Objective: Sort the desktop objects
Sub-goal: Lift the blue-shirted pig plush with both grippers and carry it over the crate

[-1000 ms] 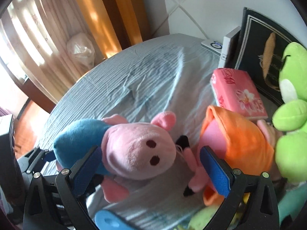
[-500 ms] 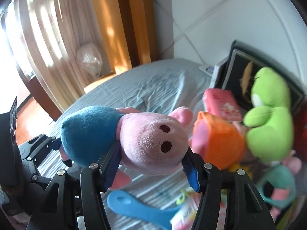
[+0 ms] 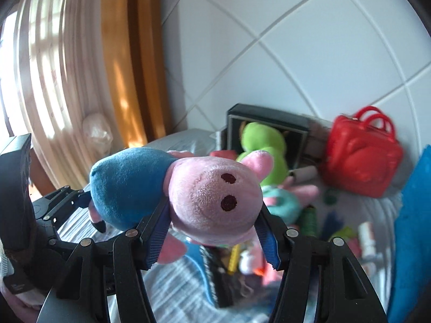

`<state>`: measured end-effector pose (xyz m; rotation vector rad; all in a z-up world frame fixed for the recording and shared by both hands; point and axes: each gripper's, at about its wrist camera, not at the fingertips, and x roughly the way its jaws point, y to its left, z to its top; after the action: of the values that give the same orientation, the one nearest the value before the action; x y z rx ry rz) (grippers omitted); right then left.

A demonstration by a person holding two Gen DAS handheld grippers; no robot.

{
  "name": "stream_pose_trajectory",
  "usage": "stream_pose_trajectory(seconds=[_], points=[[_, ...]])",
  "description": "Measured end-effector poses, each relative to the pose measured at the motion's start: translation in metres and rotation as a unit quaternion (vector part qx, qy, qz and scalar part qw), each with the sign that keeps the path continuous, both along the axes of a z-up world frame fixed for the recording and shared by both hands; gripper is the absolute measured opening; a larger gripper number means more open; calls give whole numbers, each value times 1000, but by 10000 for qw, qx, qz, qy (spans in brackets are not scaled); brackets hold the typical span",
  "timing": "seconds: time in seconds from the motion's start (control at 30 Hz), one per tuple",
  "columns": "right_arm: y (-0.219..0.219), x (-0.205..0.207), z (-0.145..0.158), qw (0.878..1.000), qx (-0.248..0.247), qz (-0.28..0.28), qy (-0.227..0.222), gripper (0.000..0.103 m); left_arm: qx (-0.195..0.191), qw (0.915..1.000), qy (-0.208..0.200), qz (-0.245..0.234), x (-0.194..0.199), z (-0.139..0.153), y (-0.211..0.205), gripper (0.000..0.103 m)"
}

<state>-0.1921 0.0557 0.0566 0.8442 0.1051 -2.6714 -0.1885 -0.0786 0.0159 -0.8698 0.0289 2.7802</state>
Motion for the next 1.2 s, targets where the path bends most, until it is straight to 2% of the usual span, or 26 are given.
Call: stream_pose_trajectory(seconds=[0.2,0.37,0.53,0.67,0.8,0.87,1.1,1.2], points=[[103,58,30,9987,-46,-263,434,60,3,9990,380,-255,45,31,108,79],[208,111,58,9942,-102,-697,809,60,-30,9948,776,-664,78,58,211,79],[317,158,79,9827,-252,-1470,1098,60,-69,9862,904,-1385,95,87,326,79],[390,189,84,9670,-452,-2186,1225,60,-272,9737,951,-2052,108,101,417,79],[452,215,77,9473,-627,-2922,1151,60,-495,9590,825,-2666,122,103,494,79],[476,224,74,9405,-666,-3158,1060,60,-555,9525,621,-2928,130,100,529,79],[541,239,59,9259,-818,-3645,570,60,-909,9423,-45,-3221,135,88,605,79],[554,239,51,9235,-970,-3691,383,60,-1109,9401,-146,-3220,136,87,614,79]])
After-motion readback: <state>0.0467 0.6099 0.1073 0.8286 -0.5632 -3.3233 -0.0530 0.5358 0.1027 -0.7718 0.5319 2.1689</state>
